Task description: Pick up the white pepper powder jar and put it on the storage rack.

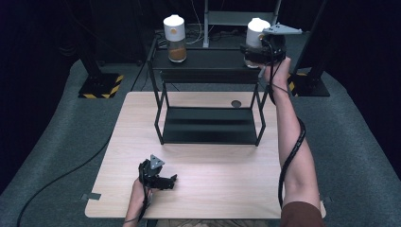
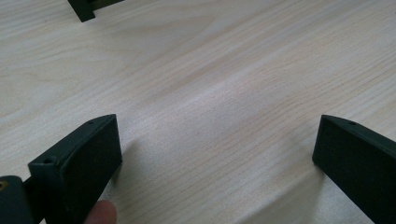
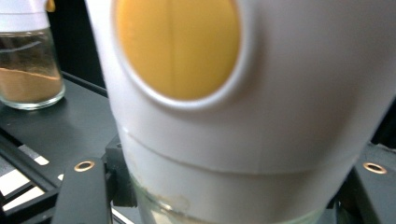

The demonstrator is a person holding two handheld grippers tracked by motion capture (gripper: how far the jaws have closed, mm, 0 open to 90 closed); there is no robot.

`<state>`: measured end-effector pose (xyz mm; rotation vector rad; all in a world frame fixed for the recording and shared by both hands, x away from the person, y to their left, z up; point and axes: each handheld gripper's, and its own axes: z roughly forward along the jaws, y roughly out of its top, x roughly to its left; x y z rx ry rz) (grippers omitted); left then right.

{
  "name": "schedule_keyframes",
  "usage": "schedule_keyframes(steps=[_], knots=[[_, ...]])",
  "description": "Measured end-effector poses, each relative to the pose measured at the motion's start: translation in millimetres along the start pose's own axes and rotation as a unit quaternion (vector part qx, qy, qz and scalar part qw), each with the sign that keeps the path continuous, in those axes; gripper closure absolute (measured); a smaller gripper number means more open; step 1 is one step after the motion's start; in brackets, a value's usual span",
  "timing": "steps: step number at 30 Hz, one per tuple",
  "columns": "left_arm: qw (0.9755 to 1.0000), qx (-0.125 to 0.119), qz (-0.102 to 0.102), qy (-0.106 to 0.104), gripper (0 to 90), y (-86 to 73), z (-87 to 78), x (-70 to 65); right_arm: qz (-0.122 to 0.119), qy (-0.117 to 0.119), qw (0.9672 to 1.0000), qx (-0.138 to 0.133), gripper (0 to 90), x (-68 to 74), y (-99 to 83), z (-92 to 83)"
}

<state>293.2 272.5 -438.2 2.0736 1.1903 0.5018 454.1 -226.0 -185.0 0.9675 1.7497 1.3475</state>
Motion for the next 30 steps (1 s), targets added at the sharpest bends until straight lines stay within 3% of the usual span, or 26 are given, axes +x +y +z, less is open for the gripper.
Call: schedule_keyframes(steps=[6,12,30], knots=[[1.0,0.0,0.0,0.0,0.6,-0.1,0.0,0.0,0.016,-0.002,0.9998,0.01,30.3,-7.7,-2.3,8.0],[1.0,-0.001,0.0,0.0,0.7,-0.2,0.0,-0.1,0.042,0.021,0.9988,0.011,30.3,-21.0,-3.5,9.9],[1.0,-0.001,0.002,-0.001,0.7,-0.2,0.0,0.0,0.035,0.03,0.9988,0.019,29.8,-25.4,-0.4,10.6]])
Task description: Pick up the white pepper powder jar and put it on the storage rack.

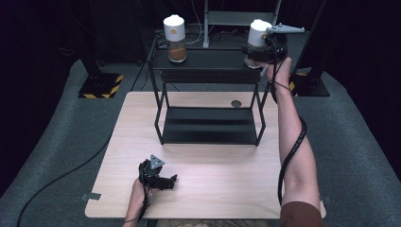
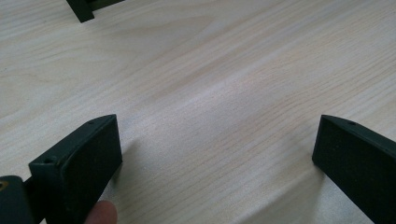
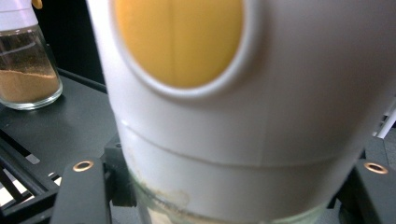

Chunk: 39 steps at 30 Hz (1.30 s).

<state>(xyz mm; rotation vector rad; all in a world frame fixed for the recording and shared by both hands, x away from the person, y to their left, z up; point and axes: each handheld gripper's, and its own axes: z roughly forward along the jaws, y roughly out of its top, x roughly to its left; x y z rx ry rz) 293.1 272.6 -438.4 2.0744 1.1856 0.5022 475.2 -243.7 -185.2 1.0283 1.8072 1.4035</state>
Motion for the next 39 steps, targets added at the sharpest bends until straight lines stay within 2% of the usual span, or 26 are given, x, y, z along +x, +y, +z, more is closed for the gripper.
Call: schedule_keyframes(steps=[8,12,16,19,26,29,33,39], knots=[[1.0,0.0,0.0,0.0,0.7,-0.1,0.0,0.0,-0.001,0.001,1.0,0.005,28.5,-1.1,2.0,-0.4],[1.0,0.0,0.0,0.0,0.7,0.0,0.0,0.0,-0.007,-0.002,0.9999,0.013,22.5,-1.2,5.3,-1.8],[1.0,0.0,0.001,0.0,0.7,0.1,-0.1,0.0,-0.015,-0.005,0.9995,0.028,11.1,-2.6,10.0,-6.7],[1.0,0.0,0.0,0.0,0.7,-0.1,0.0,-0.1,-0.025,-0.002,0.9991,0.035,6.4,-4.6,10.5,-15.6],[1.0,0.0,0.001,0.0,0.7,0.1,0.0,0.1,-0.057,0.004,0.9972,0.049,2.7,-5.5,8.3,-46.7],[1.0,0.0,0.0,0.0,0.6,0.1,0.0,0.0,-0.08,0.002,0.9953,0.055,1.1,-0.5,2.6,-63.0],[1.0,0.0,0.0,0.0,0.6,0.1,0.0,0.1,-0.097,0.002,0.9937,0.057,0.4,3.8,-12.1,-81.7],[1.0,0.0,0.0,0.0,0.6,0.1,0.1,0.1,-0.116,0.009,0.9905,0.073,0.0,6.4,-49.6,-109.8]])
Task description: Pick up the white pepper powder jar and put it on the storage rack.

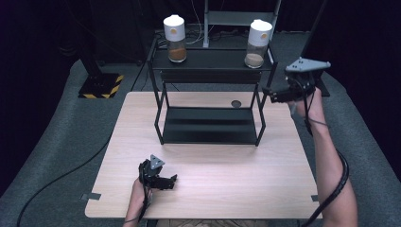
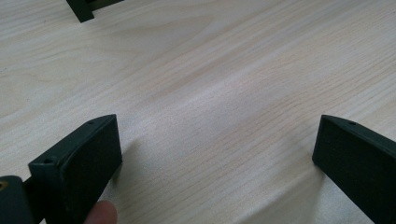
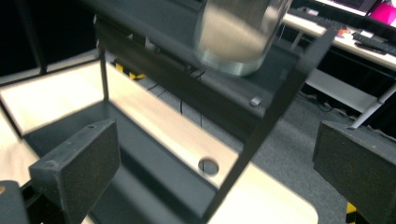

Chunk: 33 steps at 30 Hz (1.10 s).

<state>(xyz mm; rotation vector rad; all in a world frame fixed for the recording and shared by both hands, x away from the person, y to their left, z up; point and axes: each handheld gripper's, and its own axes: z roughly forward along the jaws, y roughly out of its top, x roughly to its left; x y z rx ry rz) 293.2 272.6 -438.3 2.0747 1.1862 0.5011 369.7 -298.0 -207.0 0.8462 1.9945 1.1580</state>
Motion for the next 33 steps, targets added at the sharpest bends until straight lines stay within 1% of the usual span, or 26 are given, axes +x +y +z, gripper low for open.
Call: schedule_keyframes(steps=[1,3,7,9,10,11,14,16,17,18,19,20,22,23,25,27,29,33], knots=[[1.0,0.0,0.0,0.0,0.6,0.0,0.0,0.0,0.0,0.003,1.0,0.002,0.0,2.4,-9.9,-4.1],[1.0,0.0,0.0,0.0,0.6,0.0,0.0,0.0,0.0,0.006,1.0,0.006,0.0,6.4,-23.7,-8.6],[1.0,0.0,0.001,0.0,0.6,0.0,0.0,0.0,-0.001,0.004,0.9998,0.02,0.0,18.6,-52.4,-15.9],[1.0,0.0,0.001,0.001,0.5,0.0,0.0,-0.2,0.006,0.009,0.9997,0.024,0.0,23.8,-71.9,-19.6],[1.0,0.0,0.001,0.001,0.5,0.1,0.0,-0.1,0.006,0.008,0.9995,0.029,0.0,27.3,-79.7,-20.7],[1.0,0.0,0.001,0.001,0.5,0.1,0.0,-0.1,0.011,0.006,0.9994,0.033,0.0,31.6,-91.0,-21.6],[1.0,0.0,0.001,0.001,0.4,0.2,0.0,0.0,0.02,0.008,0.9988,0.043,0.0,37.5,-110.2,-21.7],[1.0,0.001,0.0,0.001,0.4,0.2,0.0,0.0,0.032,0.012,0.998,0.053,0.0,42.1,-127.7,-20.9],[1.0,0.0,0.0,0.001,0.4,0.2,0.1,0.0,0.042,0.012,0.9976,0.054,0.0,45.0,-138.3,-20.4],[1.0,0.0,-0.001,0.0,0.3,0.2,0.1,-0.1,0.053,0.01,0.9969,0.057,0.0,48.9,-148.9,-19.3],[1.0,0.0,-0.001,0.0,0.3,0.2,0.1,0.0,0.062,0.004,0.9965,0.055,0.0,55.1,-161.5,-17.9],[1.0,0.0,-0.001,0.0,0.3,0.1,0.1,0.0,0.073,0.001,0.9958,0.056,0.0,60.2,-173.8,-16.0],[1.0,0.001,-0.001,0.0,0.3,0.4,0.2,0.0,0.085,-0.003,0.9939,0.07,0.0,69.0,-192.9,-10.7],[1.0,0.001,-0.001,0.001,0.3,0.5,0.3,-0.2,0.091,-0.006,0.9927,0.079,0.0,72.6,-199.9,-8.5],[1.0,0.001,0.0,0.001,0.3,0.8,0.4,-0.1,0.108,-0.006,0.9909,0.081,0.0,76.7,-214.6,-6.8],[1.0,0.001,0.0,0.001,0.3,0.7,0.4,-0.1,0.12,-0.004,0.9897,0.079,0.0,79.5,-225.2,-6.6],[1.0,0.001,0.0,0.001,0.3,0.7,0.4,-0.1,0.124,-0.002,0.9889,0.081,0.0,81.6,-231.7,-6.0],[1.0,0.0,0.0,0.001,0.3,0.6,0.4,-0.3,0.12,-0.005,0.9887,0.09,0.0,84.7,-237.0,-3.2]])
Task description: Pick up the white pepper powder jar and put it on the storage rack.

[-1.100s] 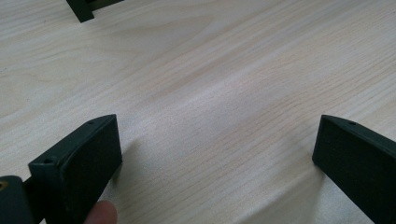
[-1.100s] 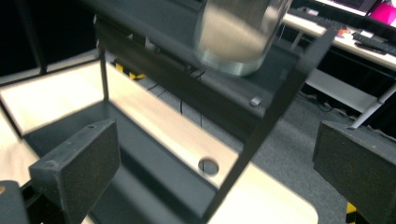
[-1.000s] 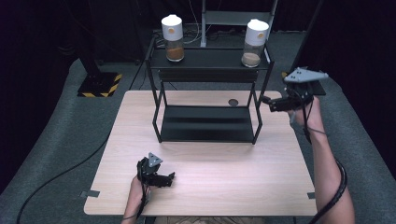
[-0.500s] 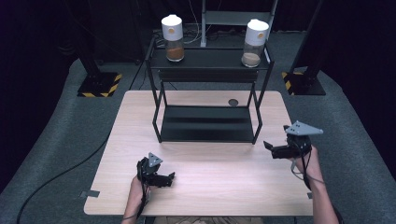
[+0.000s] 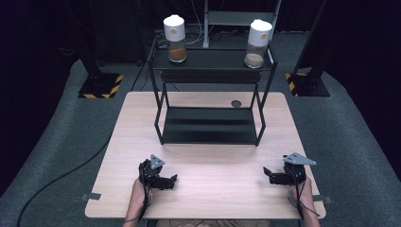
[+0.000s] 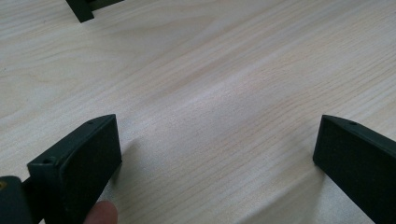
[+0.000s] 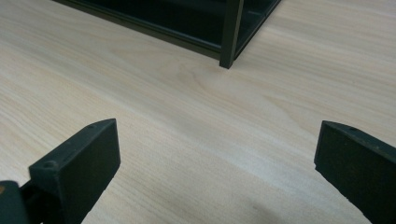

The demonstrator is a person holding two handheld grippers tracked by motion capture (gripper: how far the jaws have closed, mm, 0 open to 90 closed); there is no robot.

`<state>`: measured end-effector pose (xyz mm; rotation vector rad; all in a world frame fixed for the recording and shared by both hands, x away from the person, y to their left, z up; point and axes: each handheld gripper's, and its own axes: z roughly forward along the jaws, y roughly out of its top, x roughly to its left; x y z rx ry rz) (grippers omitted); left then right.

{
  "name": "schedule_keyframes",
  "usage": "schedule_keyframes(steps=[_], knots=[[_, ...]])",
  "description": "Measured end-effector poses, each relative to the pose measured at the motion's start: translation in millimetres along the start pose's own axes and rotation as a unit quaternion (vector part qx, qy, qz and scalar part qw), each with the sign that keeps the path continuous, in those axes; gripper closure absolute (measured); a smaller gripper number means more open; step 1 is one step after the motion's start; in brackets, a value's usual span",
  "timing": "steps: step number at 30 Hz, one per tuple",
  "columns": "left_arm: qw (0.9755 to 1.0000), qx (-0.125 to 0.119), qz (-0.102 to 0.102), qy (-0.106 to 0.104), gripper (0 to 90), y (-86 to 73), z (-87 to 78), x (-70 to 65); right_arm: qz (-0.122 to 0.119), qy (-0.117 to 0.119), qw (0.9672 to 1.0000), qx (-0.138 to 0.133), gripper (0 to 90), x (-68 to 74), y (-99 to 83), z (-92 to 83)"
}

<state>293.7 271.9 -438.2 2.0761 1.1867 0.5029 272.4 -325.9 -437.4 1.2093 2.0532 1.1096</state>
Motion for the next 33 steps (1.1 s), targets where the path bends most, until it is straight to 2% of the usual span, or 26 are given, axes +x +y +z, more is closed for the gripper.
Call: schedule_keyframes(steps=[4,6,7,11,13,17,25,33], knots=[[1.0,0.0,0.0,0.0,0.3,0.0,0.0,0.1,0.003,0.003,1.0,0.0,0.0,-1.4,-7.5,4.3],[1.0,0.0,0.0,0.0,0.3,0.0,0.0,0.1,0.001,0.007,0.9999,0.013,0.0,-1.4,-5.6,6.4],[1.0,0.0,0.0,0.0,0.3,0.1,0.1,0.2,-0.006,0.005,1.0,0.005,0.0,0.2,-8.2,5.4],[1.0,0.0,0.0,0.0,0.3,0.0,0.0,0.1,0.003,0.001,1.0,-0.009,0.0,1.3,-13.0,3.3],[1.0,0.0,0.0,0.0,0.3,-0.1,0.0,0.0,0.008,-0.008,0.9998,-0.019,0.0,3.9,-16.7,1.4],[1.0,0.0,0.0,0.0,0.3,-0.2,0.0,0.0,0.002,-0.02,0.9992,-0.034,0.0,9.2,-22.3,-1.1],[1.0,-0.001,0.001,0.002,0.3,-0.5,-0.1,-0.9,-0.013,-0.019,0.9995,-0.019,0.0,11.8,-17.1,1.2],[1.0,-0.002,0.002,0.005,0.2,-1.0,-0.2,-2.4,-0.015,-0.019,0.9996,-0.016,0.0,12.3,-15.9,1.7]])
